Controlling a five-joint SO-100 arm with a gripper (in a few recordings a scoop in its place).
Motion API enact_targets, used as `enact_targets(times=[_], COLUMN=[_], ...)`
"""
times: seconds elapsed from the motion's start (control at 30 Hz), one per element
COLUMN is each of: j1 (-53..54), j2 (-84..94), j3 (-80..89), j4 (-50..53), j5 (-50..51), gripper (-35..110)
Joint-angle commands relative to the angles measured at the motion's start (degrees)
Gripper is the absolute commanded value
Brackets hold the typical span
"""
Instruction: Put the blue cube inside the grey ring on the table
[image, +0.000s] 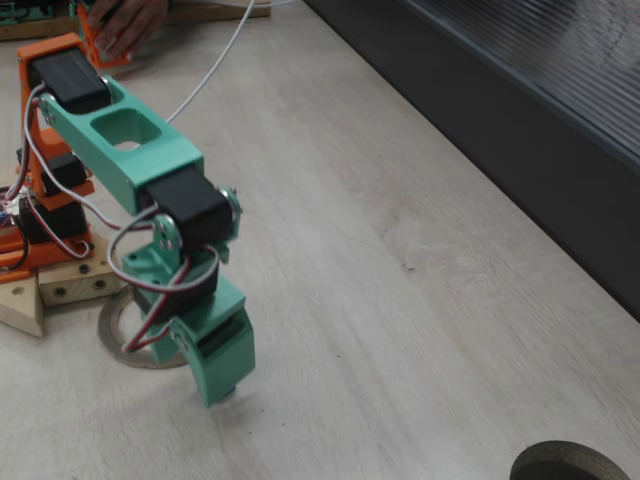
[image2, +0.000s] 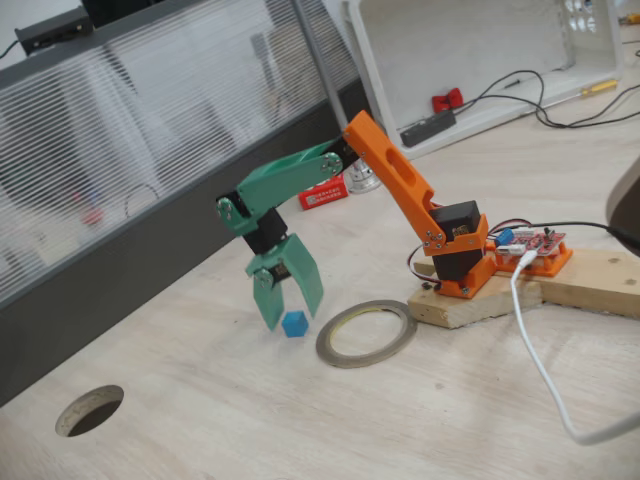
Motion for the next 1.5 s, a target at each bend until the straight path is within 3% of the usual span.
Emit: enact_targets(times=[0.0,1.17,1.47], j1=[0.4,0.3,0.3], j2=[-1.0,-0.4,-0.4], j3=[-1.5,-1.4,-1.7], j4=[1.5,1.3,-1.1], j5=[0.0,0.4,0.4], gripper=[53,53,28])
